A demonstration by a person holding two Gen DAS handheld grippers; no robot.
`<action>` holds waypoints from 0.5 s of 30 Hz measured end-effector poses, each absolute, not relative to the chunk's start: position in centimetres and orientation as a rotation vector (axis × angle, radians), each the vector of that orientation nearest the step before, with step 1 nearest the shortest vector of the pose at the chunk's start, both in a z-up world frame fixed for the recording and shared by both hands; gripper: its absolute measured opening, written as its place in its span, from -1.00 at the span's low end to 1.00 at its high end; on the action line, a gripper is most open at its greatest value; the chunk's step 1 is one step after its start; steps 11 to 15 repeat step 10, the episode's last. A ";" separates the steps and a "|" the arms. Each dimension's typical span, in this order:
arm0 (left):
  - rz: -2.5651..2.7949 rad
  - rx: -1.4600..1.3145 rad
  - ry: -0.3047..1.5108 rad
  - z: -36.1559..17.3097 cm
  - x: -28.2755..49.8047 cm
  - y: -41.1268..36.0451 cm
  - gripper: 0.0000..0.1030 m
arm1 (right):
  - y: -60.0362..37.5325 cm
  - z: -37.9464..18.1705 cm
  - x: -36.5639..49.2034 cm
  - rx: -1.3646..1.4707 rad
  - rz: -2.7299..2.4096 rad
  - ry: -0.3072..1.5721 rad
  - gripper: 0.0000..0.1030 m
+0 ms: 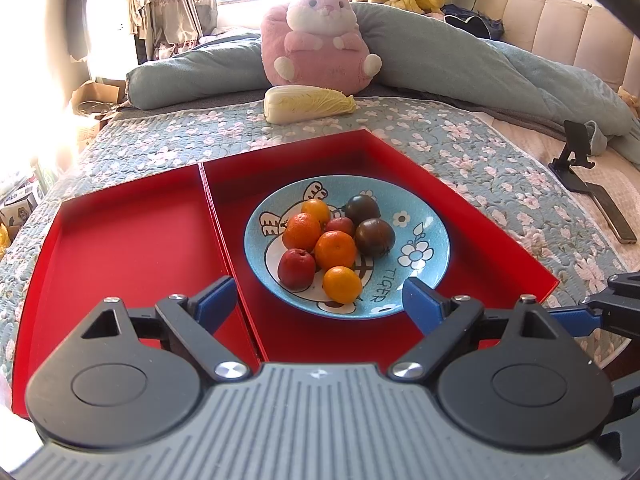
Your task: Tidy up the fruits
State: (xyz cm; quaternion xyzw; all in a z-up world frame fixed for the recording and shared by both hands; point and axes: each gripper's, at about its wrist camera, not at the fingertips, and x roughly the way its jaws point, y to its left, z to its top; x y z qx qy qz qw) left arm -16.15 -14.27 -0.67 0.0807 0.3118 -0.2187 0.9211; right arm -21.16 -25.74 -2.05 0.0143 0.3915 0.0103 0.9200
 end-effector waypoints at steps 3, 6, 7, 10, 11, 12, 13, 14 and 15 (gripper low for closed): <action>-0.447 0.163 0.643 -0.7 -16.1 -14.3 0.79 | -25.8 -2.0 -21.2 0.029 0.021 0.805 0.26; -0.453 0.162 0.641 -0.7 -16.1 -14.3 0.79 | -25.8 -2.0 -21.2 0.030 0.021 0.804 0.26; -0.455 0.159 0.640 -0.7 -16.1 -14.3 0.79 | -25.8 -2.0 -21.2 0.030 0.021 0.803 0.26; -0.454 0.154 0.640 -0.7 -16.1 -14.2 0.79 | -25.9 -2.0 -21.2 0.030 0.022 0.800 0.26; -0.454 0.154 0.640 -0.7 -16.1 -14.2 0.79 | -25.9 -2.0 -21.2 0.030 0.022 0.800 0.26; -0.454 0.154 0.640 -0.7 -16.1 -14.2 0.79 | -25.9 -2.0 -21.2 0.030 0.022 0.800 0.26; -0.454 0.154 0.640 -0.7 -16.1 -14.2 0.79 | -25.9 -2.0 -21.2 0.030 0.022 0.800 0.26; -0.454 0.154 0.640 -0.7 -16.1 -14.2 0.79 | -25.9 -2.0 -21.2 0.030 0.022 0.800 0.26; -0.454 0.154 0.640 -0.7 -16.1 -14.2 0.79 | -25.9 -2.0 -21.2 0.030 0.022 0.800 0.26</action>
